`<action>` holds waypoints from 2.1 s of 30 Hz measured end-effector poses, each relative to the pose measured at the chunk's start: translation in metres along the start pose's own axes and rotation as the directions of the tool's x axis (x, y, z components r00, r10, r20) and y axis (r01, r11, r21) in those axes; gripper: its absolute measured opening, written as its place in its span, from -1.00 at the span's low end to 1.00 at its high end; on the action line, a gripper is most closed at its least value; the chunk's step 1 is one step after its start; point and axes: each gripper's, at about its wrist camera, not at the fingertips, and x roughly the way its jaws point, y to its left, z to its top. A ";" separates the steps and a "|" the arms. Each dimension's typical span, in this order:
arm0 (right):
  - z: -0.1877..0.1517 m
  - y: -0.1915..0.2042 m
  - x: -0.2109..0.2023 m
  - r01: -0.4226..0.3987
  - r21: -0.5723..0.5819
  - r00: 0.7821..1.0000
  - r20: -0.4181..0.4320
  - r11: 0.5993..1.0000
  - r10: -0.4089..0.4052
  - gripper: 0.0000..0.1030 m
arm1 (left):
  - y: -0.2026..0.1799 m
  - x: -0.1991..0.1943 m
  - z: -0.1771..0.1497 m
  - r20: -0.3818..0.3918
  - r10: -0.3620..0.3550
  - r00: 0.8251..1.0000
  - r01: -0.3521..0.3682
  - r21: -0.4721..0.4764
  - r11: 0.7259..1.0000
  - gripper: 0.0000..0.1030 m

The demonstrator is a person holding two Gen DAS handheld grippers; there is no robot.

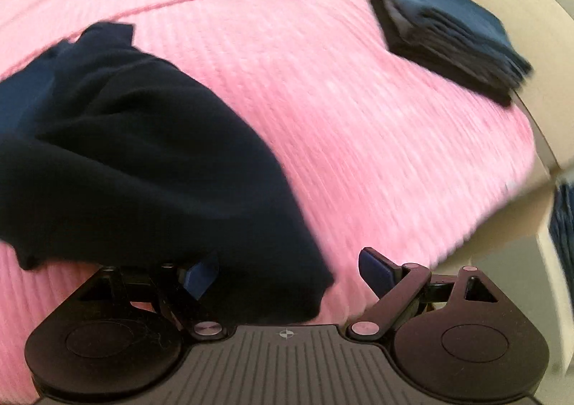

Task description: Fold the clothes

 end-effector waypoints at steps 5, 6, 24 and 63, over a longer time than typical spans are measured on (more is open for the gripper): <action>0.009 -0.023 0.015 -0.163 -0.007 0.986 0.020 0.987 0.163 -0.31 | 0.040 -0.033 0.014 -0.010 0.135 0.991 -0.135 -0.066 0.989 -0.87; 0.013 -0.025 0.013 -0.185 -0.033 0.982 0.014 0.982 0.186 -0.79 | 0.041 -0.034 0.016 -0.021 0.144 0.989 -0.145 -0.063 0.987 -0.87; 0.044 -0.033 -0.262 -0.032 -0.096 0.861 0.503 0.995 0.077 -0.89 | 0.078 -0.172 0.008 0.146 0.408 0.901 -0.385 -0.163 0.908 -0.87; 0.317 -0.027 0.115 -0.130 -0.395 0.980 0.088 0.909 0.178 0.68 | 0.083 0.186 0.174 -0.318 0.248 0.915 -0.236 0.074 0.969 -0.07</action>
